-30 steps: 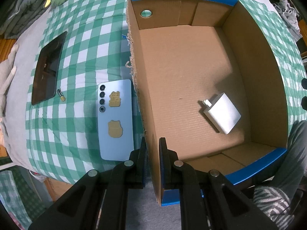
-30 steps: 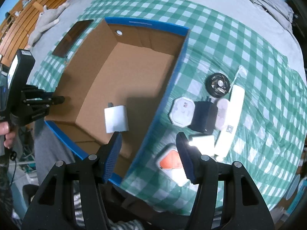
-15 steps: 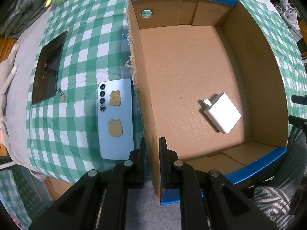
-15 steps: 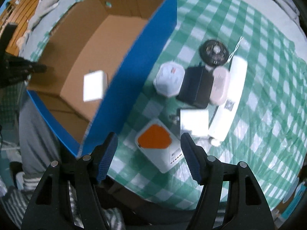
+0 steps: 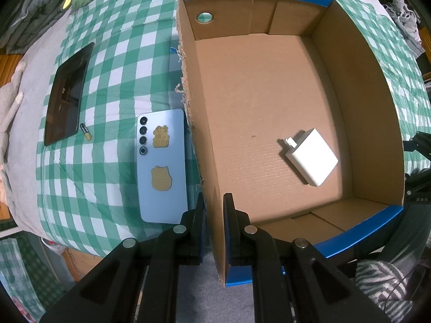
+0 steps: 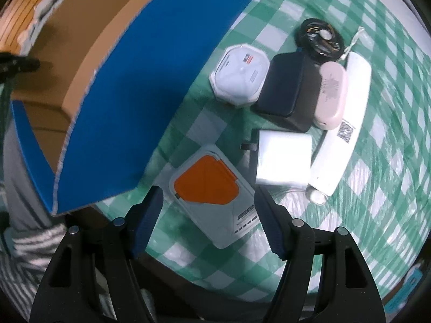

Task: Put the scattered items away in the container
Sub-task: 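Move the right tool back to the orange-and-white power bank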

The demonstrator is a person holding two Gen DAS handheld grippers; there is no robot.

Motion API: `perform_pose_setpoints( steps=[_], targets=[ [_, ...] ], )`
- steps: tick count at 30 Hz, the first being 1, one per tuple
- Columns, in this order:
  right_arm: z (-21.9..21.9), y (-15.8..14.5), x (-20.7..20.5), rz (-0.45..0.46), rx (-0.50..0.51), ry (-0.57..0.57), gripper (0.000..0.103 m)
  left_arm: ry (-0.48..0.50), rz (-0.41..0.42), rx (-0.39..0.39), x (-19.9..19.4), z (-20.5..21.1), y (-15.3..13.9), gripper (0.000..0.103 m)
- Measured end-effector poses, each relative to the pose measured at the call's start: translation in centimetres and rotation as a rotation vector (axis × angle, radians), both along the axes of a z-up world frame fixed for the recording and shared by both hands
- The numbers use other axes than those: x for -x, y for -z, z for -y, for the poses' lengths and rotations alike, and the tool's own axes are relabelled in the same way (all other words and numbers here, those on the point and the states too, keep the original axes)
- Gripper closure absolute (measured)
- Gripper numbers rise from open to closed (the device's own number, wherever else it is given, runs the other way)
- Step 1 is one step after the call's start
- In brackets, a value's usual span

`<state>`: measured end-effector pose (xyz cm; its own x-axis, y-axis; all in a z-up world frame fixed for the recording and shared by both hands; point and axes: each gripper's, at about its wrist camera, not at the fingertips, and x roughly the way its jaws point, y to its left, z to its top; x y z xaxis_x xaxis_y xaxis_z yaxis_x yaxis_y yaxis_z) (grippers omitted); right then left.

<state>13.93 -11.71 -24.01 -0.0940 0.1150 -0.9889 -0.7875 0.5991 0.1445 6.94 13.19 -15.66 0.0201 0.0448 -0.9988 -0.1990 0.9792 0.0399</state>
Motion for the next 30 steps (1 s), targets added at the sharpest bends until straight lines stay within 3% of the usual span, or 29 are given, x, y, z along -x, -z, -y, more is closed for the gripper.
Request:
perform_pose_setpoints(
  steps=[14,23,28,30],
  targets=[
    [-2.3,2.3,1.1,0.034,0.089,-0.166,0.029,-0.003,-0.003,0.004,0.1,-0.1,0.1,0.093],
    [-4.7,4.6,4.0,0.078,0.185,-0.289,0.026,-0.003,-0.007,0.008,0.0,-0.1,0.2,0.093],
    [-5.8,5.4,3.7,0.033,0.181,-0.186,0.028,-0.004,-0.007,0.014,0.0,-0.1,0.2,0.093],
    [-5.8,5.4,2.7,-0.018,0.162,-0.079,0.030,-0.004,-0.007,0.016,0.0,-0.1,0.2,0.093]
  ],
)
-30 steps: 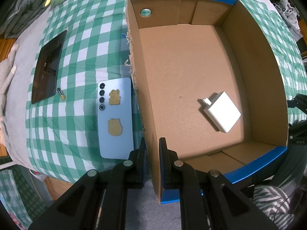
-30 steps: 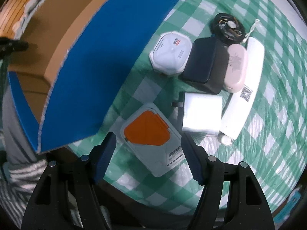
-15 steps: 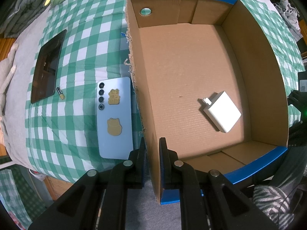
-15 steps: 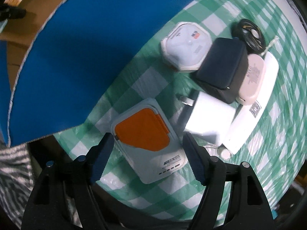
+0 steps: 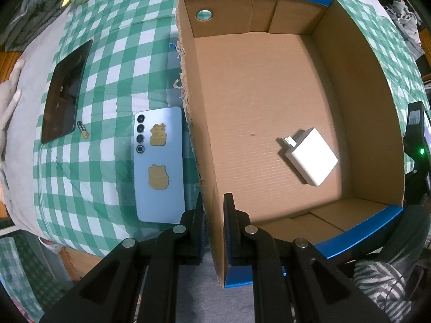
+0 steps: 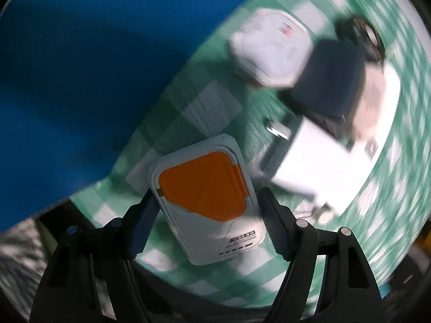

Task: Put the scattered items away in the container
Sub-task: 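Move the right tool back to the orange-and-white power bank, then grasp the orange-and-white power bank with the right gripper and lift it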

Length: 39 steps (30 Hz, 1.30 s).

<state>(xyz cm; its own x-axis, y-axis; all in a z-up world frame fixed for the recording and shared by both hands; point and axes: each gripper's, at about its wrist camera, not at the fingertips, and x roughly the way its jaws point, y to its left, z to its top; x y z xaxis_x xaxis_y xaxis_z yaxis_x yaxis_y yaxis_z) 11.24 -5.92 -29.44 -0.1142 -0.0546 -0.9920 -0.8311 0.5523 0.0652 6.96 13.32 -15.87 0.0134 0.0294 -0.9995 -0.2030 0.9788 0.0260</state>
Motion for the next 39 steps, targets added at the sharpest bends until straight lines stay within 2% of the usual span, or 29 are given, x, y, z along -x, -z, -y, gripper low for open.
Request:
perform_pose_setpoints(
  steps=[5,7,13,19,21,25,32,39],
  targets=[
    [1.1,0.3,-1.6,-0.067,-0.013,0.228,0.033,0.001,0.000,0.000,0.0,0.0,0.0,0.093],
    [0.9,0.3,-1.6,-0.067,-0.027,0.272,0.033,0.002,0.000,-0.002,0.0,-0.1,0.1,0.093],
    [-0.4,1.1,-1.0,-0.017,-0.023,0.253,0.032,0.004,0.001,-0.002,0.0,0.1,0.1,0.092],
    [-0.7,0.7,-0.2,0.031,-0.032,0.251,0.038,0.004,-0.001,-0.003,0.0,0.1,0.1,0.092],
    [1.5,0.1,0.4,0.032,-0.041,0.264,0.039,0.005,0.001,-0.003,0.0,0.1,0.1,0.091],
    [1.9,-0.1,0.8,0.011,-0.055,0.292,0.039,0.007,0.001,-0.003,0.0,0.1,0.2,0.091],
    [4.6,-2.7,0.6,-0.004,-0.126,0.330,0.039,0.010,-0.003,-0.003,0.1,0.1,0.3,0.091],
    [4.9,-6.5,0.0,-0.004,-0.207,0.352,0.039,0.015,-0.004,-0.006,0.1,0.2,0.3,0.090]
  ],
)
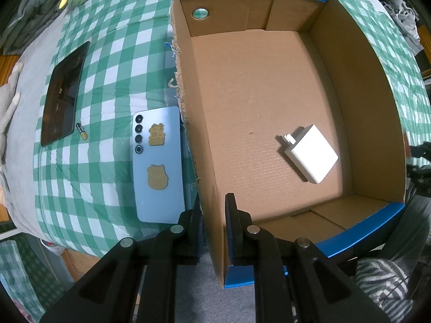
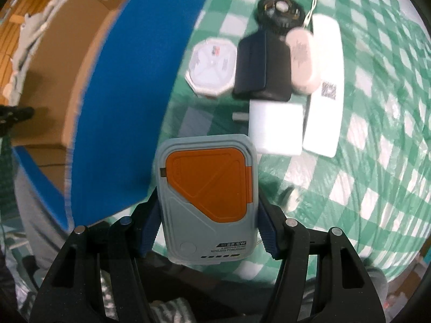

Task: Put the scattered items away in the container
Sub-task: 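Grasp the orange-and-white power bank with the right gripper and lift it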

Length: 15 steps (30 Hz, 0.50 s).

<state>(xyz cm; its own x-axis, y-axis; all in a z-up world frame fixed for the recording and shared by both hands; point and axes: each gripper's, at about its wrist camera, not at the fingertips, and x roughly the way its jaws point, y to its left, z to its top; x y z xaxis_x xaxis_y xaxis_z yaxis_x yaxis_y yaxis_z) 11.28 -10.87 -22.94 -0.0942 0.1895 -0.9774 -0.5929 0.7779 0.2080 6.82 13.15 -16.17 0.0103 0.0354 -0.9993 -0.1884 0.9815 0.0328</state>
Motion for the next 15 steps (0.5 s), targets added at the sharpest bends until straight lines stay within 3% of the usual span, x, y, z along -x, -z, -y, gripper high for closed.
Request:
perform_pose_setpoints(
  steps=[10,15],
  targets=[
    [0.3,-6.6,-1.5,0.049,-0.043,-0.025,0.039,0.006,-0.002,-0.006,0.0,0.0,0.0,0.090],
    [0.4,-7.9,-3.6,0.082,-0.058,-0.046,0.039,0.008,-0.002,-0.008,0.0,0.1,0.0,0.090]
  ],
)
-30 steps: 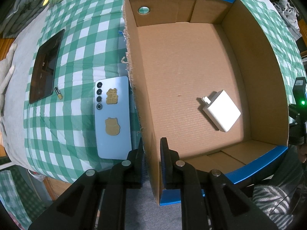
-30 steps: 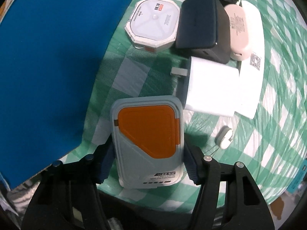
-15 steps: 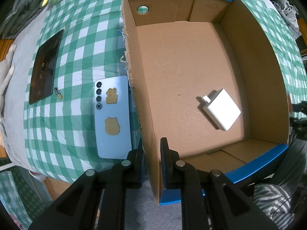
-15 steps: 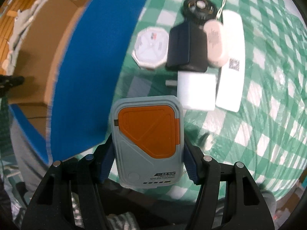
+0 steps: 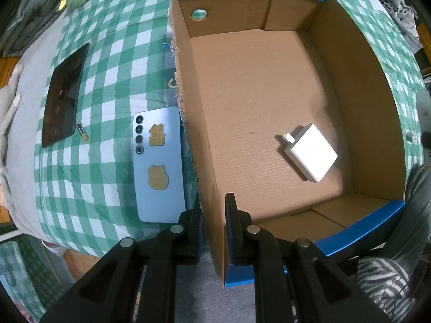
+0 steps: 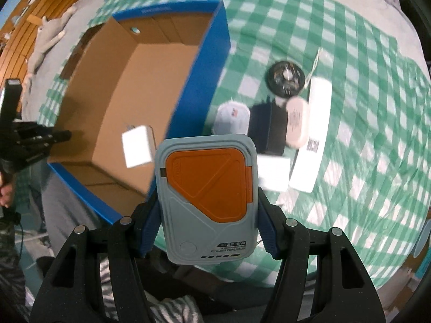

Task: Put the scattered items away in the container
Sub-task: 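Grasp the orange-and-white power bank with the right gripper and lift it, then carry the power bank into the box and open the right gripper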

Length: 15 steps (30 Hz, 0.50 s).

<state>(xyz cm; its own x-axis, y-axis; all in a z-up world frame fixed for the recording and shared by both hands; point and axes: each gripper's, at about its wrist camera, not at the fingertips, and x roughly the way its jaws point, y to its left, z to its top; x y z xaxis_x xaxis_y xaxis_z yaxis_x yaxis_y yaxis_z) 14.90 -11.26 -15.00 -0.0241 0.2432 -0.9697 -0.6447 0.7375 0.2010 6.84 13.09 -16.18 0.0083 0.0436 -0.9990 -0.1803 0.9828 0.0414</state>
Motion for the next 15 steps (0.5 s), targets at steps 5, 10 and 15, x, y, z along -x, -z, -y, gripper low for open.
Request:
perform_pose_setpoints(
  steps=[5,10,15],
  targets=[
    [-2.1,-2.9,-0.6,0.019,-0.028,-0.038,0.039,0.001,-0.001,-0.001,0.0,0.0,0.0,0.090],
    [-5.0,-4.6,-0.4,0.044,-0.047,-0.088,0.039,0.002,0.000,-0.002,-0.1,0.0,0.1,0.090],
    [-8.1,-5.1,0.3,0.053,-0.054,-0.134,0.039,0.004,0.000,-0.003,-0.1,0.0,0.0,0.090]
  ],
)
